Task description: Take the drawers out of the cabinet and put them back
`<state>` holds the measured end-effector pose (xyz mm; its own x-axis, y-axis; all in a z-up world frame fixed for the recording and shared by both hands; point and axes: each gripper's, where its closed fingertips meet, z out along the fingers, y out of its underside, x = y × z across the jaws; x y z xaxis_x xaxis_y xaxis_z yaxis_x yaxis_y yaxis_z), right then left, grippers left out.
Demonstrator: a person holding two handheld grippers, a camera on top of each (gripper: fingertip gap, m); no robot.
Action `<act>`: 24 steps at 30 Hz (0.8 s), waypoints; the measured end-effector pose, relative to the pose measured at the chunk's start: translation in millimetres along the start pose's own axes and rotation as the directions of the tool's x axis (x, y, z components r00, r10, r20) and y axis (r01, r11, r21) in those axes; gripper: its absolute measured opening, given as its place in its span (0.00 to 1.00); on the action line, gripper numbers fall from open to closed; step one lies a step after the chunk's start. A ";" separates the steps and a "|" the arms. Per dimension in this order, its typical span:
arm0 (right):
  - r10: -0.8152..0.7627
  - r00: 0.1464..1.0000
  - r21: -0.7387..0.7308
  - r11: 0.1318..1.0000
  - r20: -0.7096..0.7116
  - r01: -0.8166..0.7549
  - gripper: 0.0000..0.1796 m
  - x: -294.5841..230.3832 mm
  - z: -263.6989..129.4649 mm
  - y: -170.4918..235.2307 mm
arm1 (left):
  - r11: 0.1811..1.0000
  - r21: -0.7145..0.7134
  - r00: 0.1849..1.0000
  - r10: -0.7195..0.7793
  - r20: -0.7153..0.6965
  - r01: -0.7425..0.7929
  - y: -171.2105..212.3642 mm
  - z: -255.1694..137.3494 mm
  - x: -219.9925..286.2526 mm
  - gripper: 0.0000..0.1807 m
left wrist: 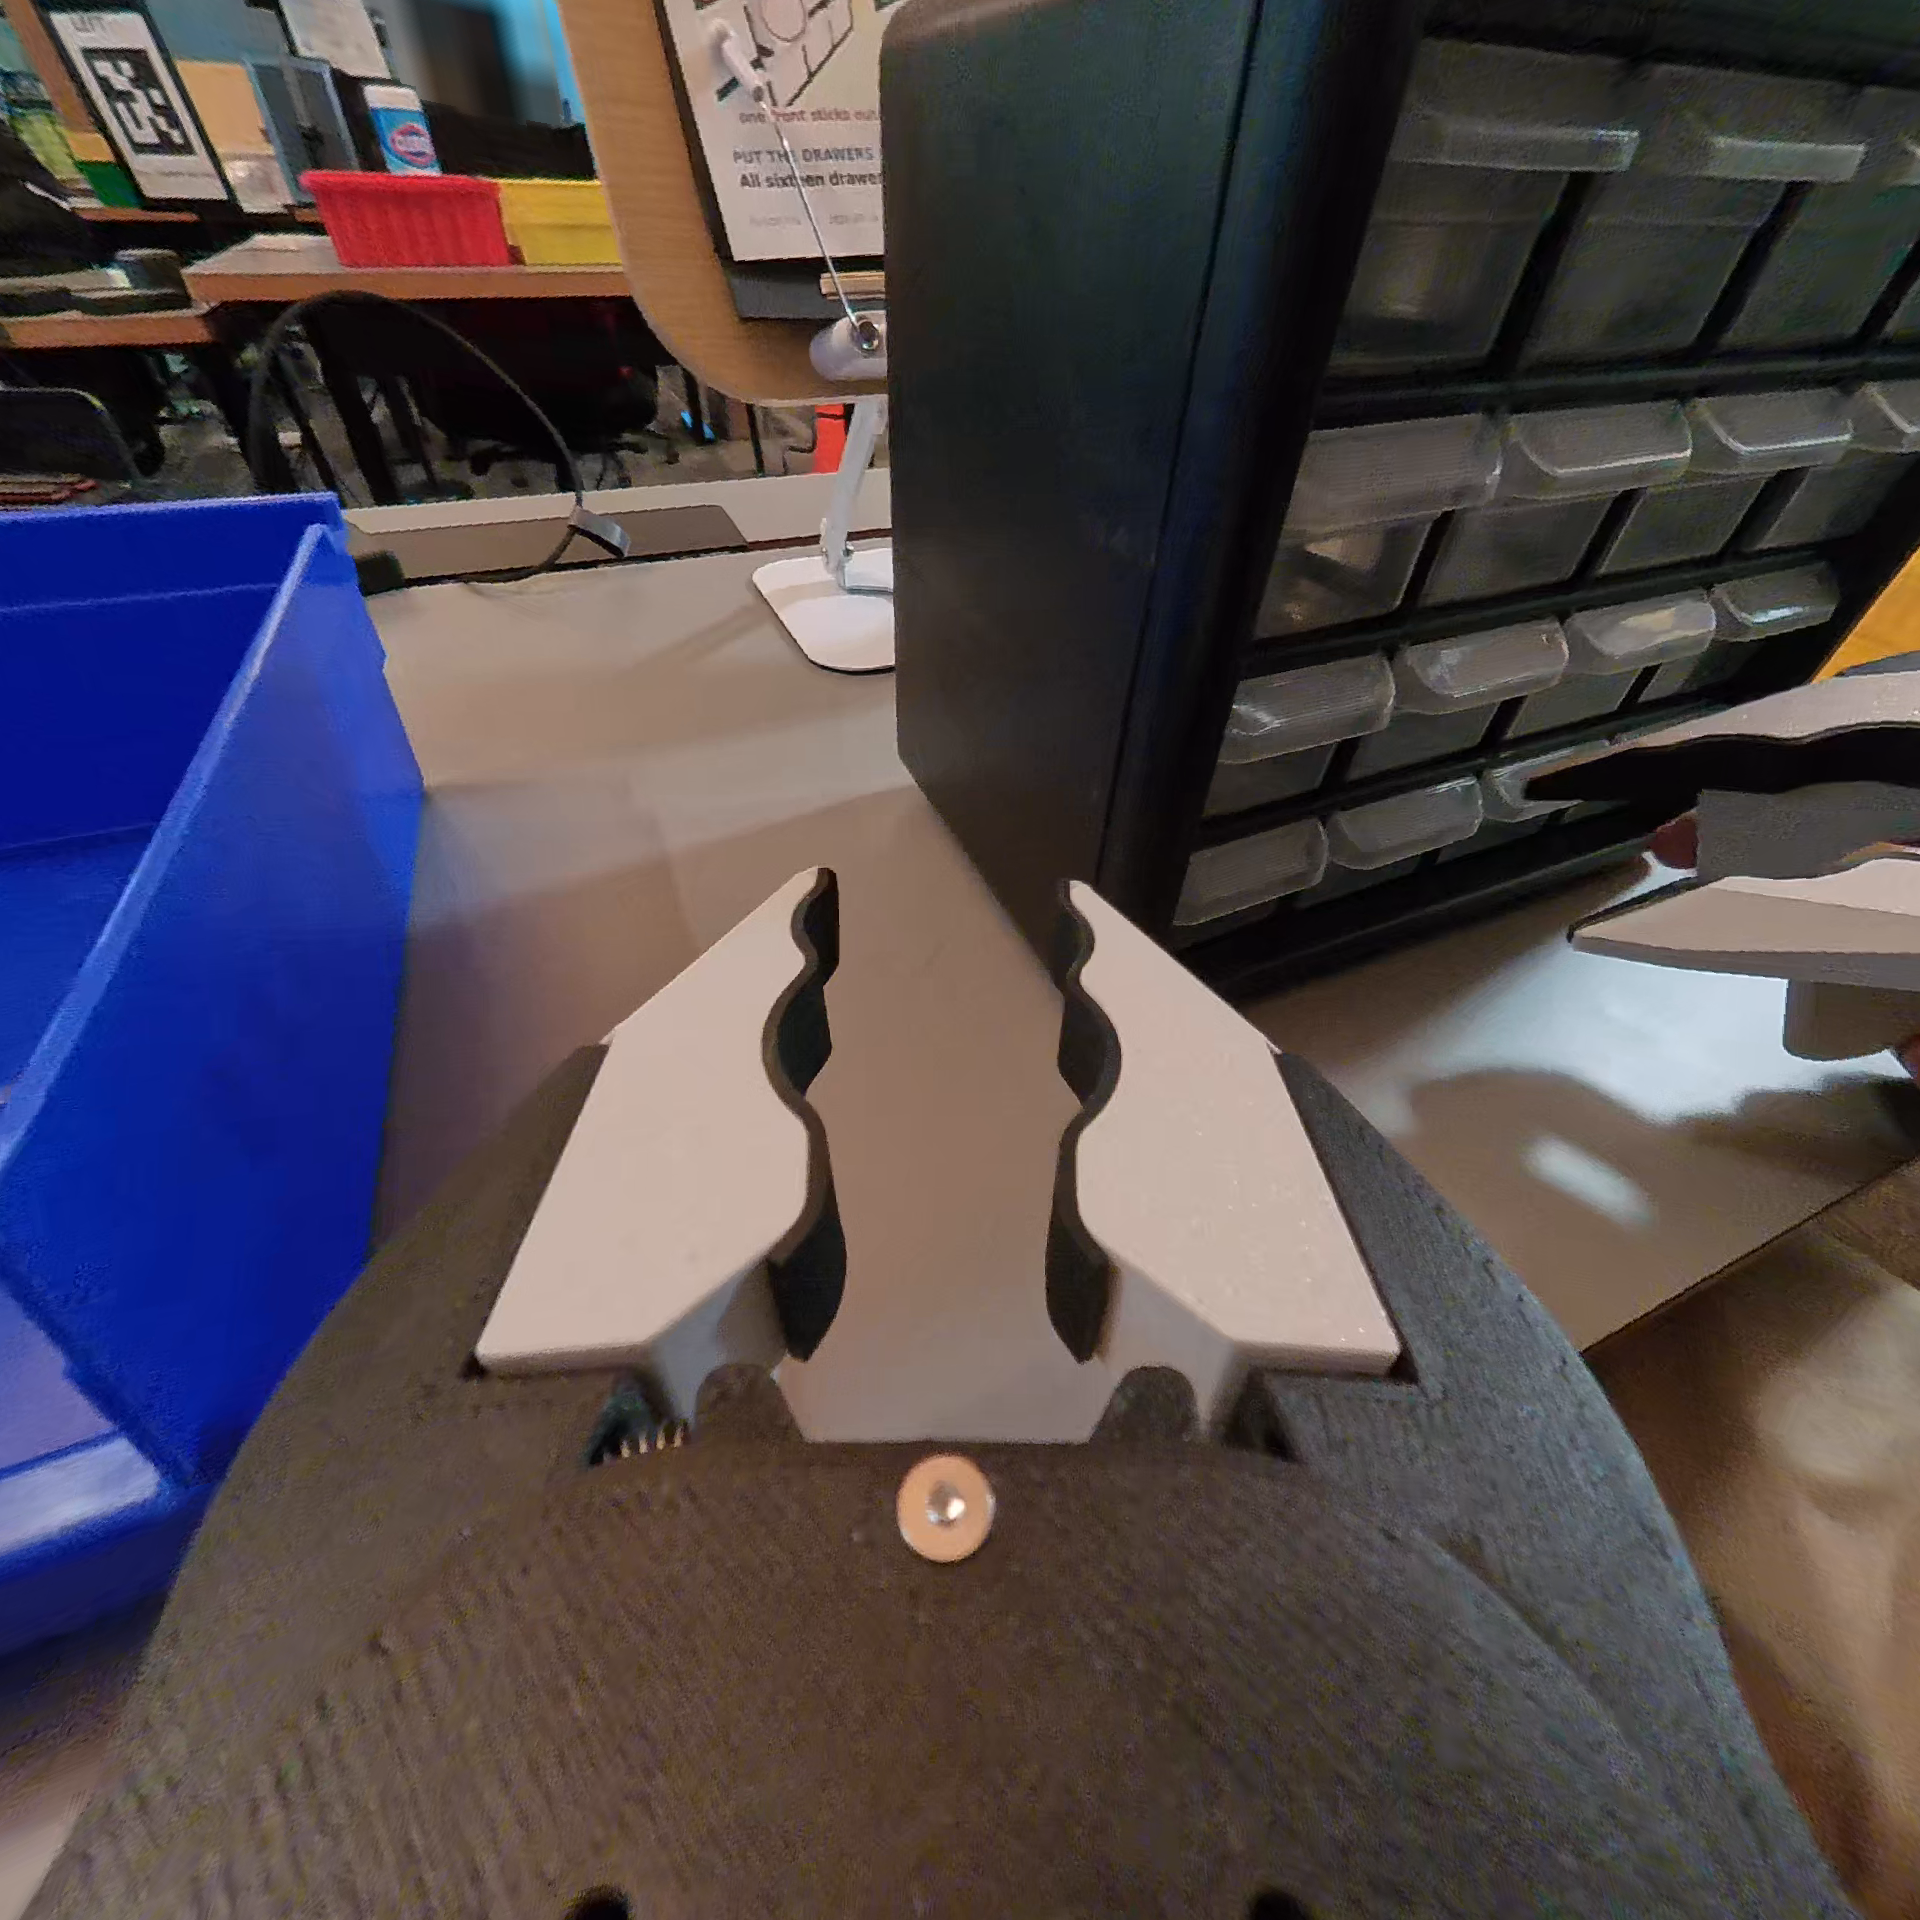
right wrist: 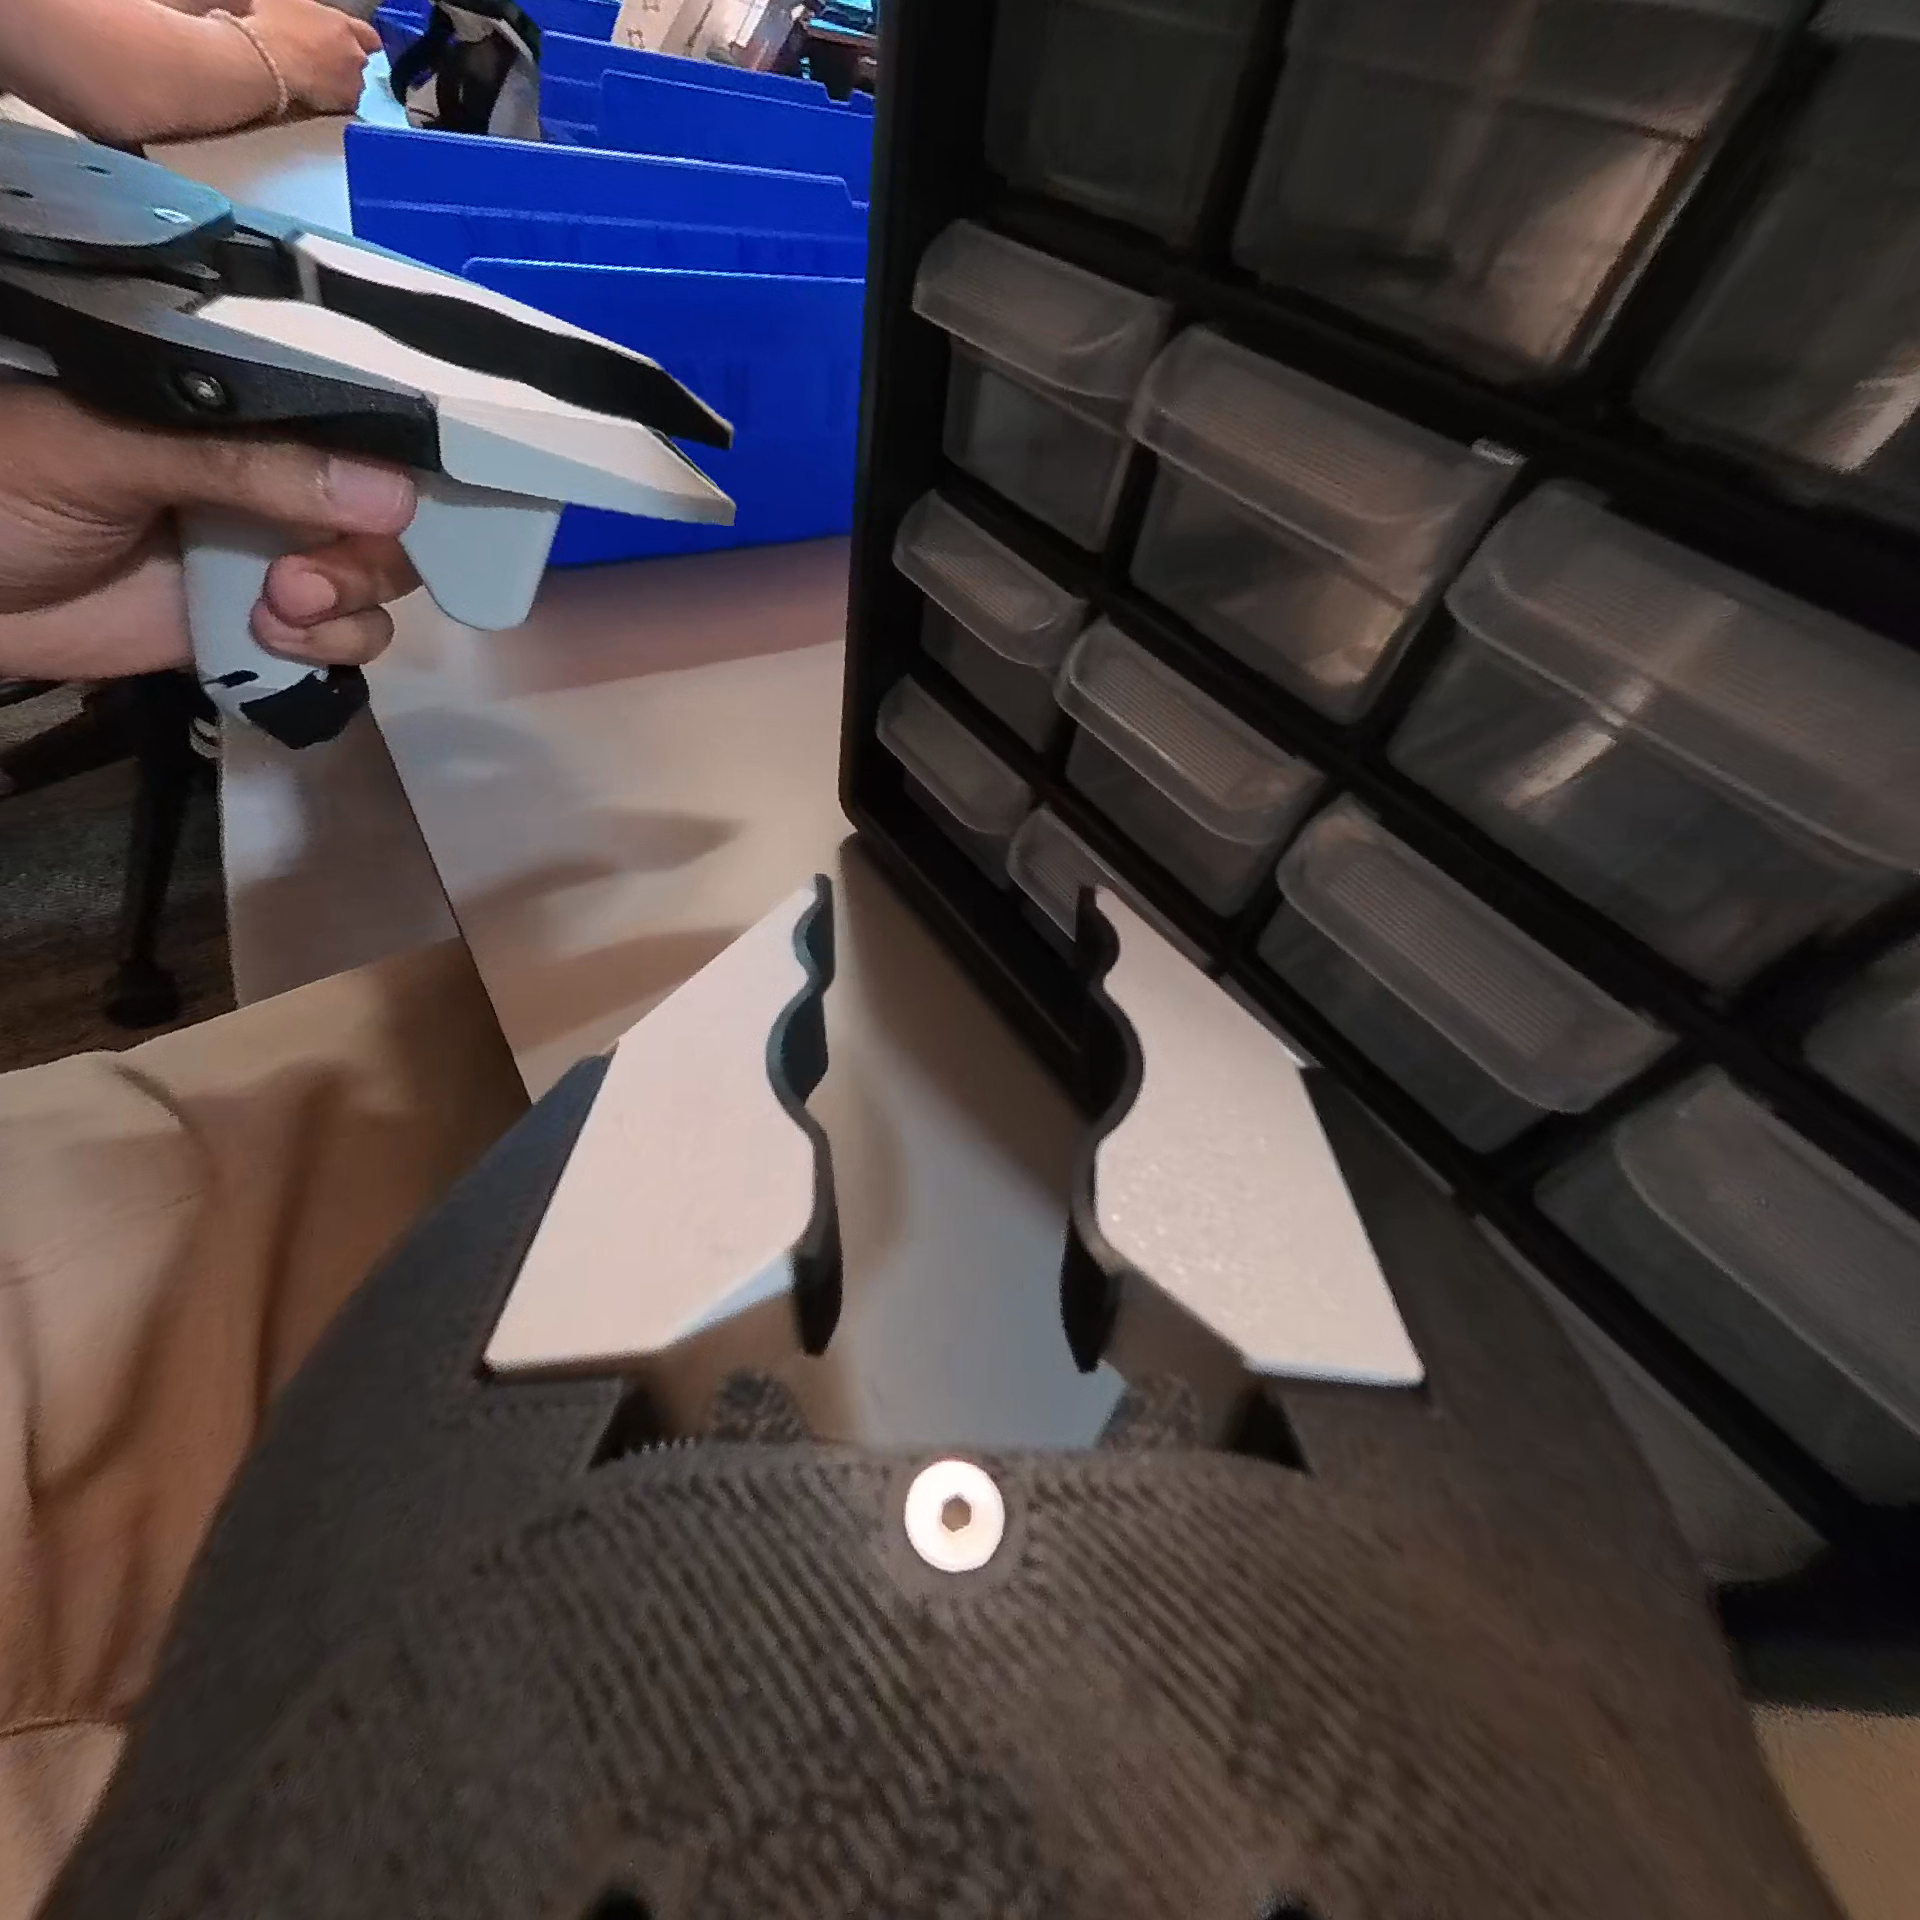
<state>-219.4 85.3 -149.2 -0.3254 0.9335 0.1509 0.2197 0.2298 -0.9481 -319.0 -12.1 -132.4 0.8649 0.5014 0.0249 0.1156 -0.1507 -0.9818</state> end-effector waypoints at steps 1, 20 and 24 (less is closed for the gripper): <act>0.001 1.000 0.000 1.000 -0.004 -0.001 0.26 0.8 -1.0 0.3 | 1.000 -0.003 1.000 0.002 -0.004 -0.002 0.3 1.3 1.3 0.21; 0.022 0.998 0.028 0.999 0.062 -0.024 0.25 -9.5 -5.3 -2.3 | 0.974 -0.069 0.954 -0.226 -0.198 0.217 9.5 7.3 26.0 0.25; 0.171 0.960 0.111 0.974 0.223 -0.199 0.24 -26.7 -12.4 -22.5 | 0.922 -0.098 0.869 -0.387 -0.308 0.375 4.1 7.1 34.0 0.26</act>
<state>-204.3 58.6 -128.4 -0.4802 0.8735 -0.0797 0.1762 0.0071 -0.9843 -292.6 10.3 -136.9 0.8576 0.2317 0.4592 0.4790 -0.0347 -0.8771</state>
